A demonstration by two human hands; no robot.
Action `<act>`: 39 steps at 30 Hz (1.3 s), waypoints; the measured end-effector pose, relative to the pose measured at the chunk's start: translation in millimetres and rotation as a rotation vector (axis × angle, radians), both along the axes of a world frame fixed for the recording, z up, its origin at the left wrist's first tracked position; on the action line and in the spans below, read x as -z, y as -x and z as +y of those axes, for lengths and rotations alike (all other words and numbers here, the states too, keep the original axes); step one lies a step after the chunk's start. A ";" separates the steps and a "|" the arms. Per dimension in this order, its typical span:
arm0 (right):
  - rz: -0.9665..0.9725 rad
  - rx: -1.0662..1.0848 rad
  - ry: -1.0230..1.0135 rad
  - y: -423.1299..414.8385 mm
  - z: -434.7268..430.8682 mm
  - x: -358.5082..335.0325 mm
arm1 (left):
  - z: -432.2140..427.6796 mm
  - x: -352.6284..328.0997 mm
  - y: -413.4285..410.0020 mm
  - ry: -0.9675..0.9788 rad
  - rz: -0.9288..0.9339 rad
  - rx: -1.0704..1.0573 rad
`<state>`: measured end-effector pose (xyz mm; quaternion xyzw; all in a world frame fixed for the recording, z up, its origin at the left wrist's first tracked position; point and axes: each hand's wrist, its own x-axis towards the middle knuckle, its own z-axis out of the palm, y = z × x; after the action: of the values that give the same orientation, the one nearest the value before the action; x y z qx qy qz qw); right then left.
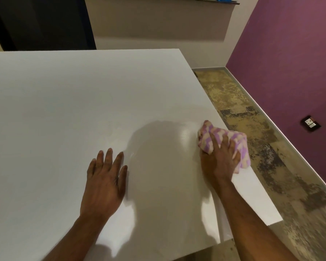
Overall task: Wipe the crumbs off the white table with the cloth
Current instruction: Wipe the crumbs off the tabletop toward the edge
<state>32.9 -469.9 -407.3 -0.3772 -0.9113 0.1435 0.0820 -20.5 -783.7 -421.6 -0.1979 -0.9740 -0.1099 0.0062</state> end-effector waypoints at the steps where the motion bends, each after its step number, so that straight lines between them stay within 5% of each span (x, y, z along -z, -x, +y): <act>1: -0.002 0.005 -0.007 -9.5 0.3 -0.2 | 0.2 -0.8 -0.4 0.005 0.003 0.000; 20: -0.121 -0.292 -0.038 -179.7 -117.5 5.1 | -7.4 0.5 -48.1 -0.307 -0.069 -0.085; 23: -0.025 -0.406 -0.113 -189.2 -151.7 4.2 | -12.6 -2.0 -70.2 -0.362 -0.103 -0.098; 31: 0.156 -0.600 -0.242 -166.4 -220.7 3.6 | -28.3 -14.6 -97.8 -0.713 -0.217 -0.183; 35: 0.087 -0.624 -0.230 -140.4 -226.7 3.0 | -32.8 -13.4 -99.8 -0.699 -0.167 -0.270; 39: 0.041 -0.578 0.001 -100.3 -230.8 0.9 | -36.5 -8.3 -97.2 -0.576 -0.180 -0.231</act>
<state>133.2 -700.7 -408.2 -0.0989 -0.9791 0.1690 0.0558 76.7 -820.2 -413.3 -0.0655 -0.9155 -0.3968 -0.0116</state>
